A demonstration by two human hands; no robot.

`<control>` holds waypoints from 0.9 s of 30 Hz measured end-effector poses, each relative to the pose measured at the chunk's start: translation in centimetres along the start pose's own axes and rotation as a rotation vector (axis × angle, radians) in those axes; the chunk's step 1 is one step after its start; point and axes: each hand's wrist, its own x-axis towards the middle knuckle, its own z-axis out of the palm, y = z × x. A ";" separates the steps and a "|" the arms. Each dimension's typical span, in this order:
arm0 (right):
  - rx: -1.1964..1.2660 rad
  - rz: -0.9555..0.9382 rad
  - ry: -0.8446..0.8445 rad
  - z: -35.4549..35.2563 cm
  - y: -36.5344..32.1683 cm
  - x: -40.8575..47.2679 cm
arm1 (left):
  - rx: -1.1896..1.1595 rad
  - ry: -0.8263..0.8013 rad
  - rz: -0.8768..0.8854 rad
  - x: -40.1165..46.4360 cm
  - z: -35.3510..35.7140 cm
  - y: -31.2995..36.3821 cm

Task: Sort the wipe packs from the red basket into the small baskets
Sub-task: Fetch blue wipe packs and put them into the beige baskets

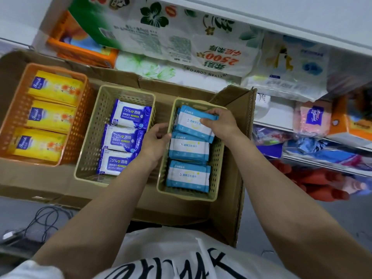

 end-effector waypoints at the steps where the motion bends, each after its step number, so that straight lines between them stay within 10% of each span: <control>1: -0.024 -0.012 -0.006 0.2 0.0 0.1 | -0.006 -0.001 0.001 0.0 0.0 0.0; 8: -0.769 -0.362 0.293 2.6 1.4 -0.9 | -0.002 -0.015 0.009 0.0 -0.1 0.0; 27: -0.846 -0.266 -0.015 1.7 -2.3 -0.6 | 0.190 0.015 0.026 -0.8 -0.9 2.5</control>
